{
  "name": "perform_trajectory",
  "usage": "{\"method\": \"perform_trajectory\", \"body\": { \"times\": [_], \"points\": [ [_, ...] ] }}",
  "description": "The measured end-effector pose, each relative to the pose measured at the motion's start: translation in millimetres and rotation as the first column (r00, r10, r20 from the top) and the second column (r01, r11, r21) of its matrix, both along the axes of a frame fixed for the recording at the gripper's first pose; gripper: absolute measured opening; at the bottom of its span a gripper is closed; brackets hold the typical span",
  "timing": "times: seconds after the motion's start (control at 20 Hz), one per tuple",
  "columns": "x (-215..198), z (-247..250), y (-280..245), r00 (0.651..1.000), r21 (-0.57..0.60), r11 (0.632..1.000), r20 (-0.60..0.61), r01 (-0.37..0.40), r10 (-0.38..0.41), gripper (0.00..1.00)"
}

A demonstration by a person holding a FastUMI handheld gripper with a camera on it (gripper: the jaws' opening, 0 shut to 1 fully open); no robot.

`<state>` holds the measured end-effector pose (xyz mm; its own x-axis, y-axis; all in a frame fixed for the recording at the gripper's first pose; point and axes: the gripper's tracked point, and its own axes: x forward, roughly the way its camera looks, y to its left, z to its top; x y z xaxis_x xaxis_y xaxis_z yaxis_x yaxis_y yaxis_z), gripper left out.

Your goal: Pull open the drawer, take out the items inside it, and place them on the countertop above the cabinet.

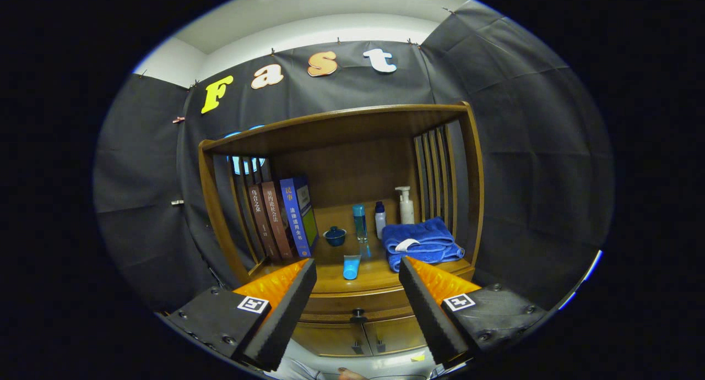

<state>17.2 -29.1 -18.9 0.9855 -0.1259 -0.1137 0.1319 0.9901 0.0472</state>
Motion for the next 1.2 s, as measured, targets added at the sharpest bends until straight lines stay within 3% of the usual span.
{"method": "perform_trajectory", "body": {
  "times": [1.2],
  "points": [
    [-18, 39, 4, 0.995, -0.073, 0.997, 0.099, 0.024, -0.017, 0.99]
  ]
}}
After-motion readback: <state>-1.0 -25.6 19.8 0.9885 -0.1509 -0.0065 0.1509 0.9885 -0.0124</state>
